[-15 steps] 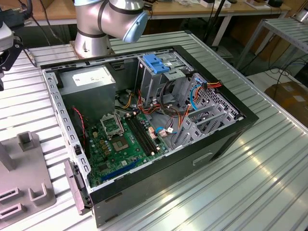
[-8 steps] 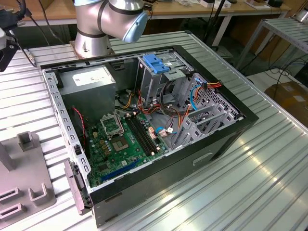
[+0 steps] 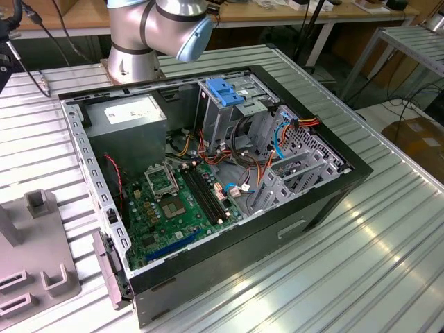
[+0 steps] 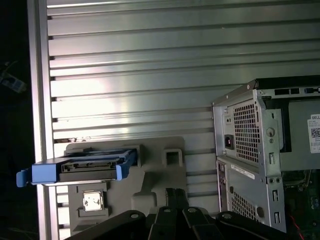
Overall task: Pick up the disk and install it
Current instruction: 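Reach for the disk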
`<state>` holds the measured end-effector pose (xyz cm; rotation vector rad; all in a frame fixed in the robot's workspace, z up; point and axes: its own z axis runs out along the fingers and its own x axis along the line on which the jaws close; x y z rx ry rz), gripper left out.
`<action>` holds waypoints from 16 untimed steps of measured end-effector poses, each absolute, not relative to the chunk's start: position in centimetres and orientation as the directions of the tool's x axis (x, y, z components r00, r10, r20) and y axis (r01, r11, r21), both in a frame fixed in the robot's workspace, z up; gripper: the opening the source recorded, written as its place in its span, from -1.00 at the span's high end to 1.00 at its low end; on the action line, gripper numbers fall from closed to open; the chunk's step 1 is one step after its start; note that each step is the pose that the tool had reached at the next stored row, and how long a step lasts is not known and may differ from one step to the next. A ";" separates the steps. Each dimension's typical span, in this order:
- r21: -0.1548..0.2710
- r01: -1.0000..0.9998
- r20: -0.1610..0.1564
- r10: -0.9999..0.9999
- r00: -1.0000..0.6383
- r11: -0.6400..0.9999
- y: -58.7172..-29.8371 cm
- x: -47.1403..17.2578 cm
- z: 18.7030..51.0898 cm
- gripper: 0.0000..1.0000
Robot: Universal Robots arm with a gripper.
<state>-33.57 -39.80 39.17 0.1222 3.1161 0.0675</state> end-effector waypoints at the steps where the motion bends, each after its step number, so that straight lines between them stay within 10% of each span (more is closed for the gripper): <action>1: 0.044 0.078 -0.021 0.079 -0.997 0.996 -39.8 -33.8 39.2 0.80; 16: 0.044 0.079 -0.020 0.080 -0.997 0.996 -39.8 -36.3 39.1 0.80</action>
